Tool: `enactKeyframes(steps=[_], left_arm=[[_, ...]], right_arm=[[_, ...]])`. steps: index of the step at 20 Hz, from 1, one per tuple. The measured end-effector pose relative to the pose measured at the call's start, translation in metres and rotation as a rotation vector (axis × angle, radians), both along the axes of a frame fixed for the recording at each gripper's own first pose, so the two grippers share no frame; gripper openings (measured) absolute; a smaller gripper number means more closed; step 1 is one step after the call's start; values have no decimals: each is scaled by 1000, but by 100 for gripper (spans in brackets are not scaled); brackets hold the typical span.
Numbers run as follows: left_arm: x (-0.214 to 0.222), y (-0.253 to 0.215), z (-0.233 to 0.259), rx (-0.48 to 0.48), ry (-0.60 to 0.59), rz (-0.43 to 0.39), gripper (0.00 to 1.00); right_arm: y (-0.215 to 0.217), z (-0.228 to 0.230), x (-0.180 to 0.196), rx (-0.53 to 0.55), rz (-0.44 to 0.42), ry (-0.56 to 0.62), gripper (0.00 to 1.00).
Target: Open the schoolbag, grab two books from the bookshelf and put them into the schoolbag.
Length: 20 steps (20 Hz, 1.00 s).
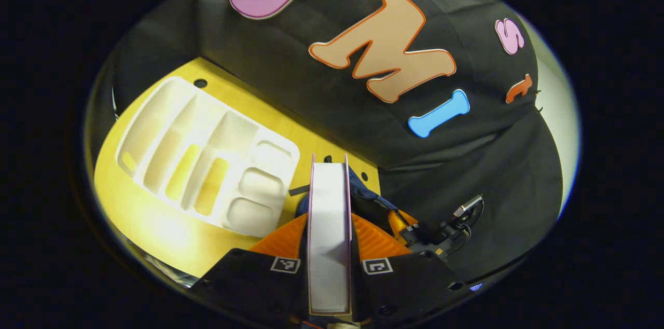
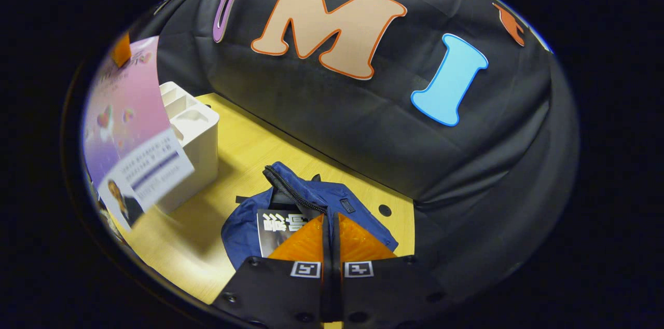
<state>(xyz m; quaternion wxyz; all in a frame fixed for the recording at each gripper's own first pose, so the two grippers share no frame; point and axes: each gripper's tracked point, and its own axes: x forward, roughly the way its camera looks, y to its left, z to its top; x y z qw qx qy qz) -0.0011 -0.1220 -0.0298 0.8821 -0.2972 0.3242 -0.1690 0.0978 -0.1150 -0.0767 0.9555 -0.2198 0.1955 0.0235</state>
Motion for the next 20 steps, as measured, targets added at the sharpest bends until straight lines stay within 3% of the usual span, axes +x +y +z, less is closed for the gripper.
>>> enactKeyframes(steps=[4,10,13,20], left_arm=[[13,-50,-33,-58,2,-24,29],[63,-94,-87,-86,-21,81,29],[83,-105,-110,-56,-74,133,31],[112,-136,-137,-97,-144,166,29]], right_arm=[[-2,1,0,22,-13,0,3],[0,2,2,24,-13,-9,3],[-1,2,4,28,-19,-14,3],[5,-1,6,41,-9,-20,3]])
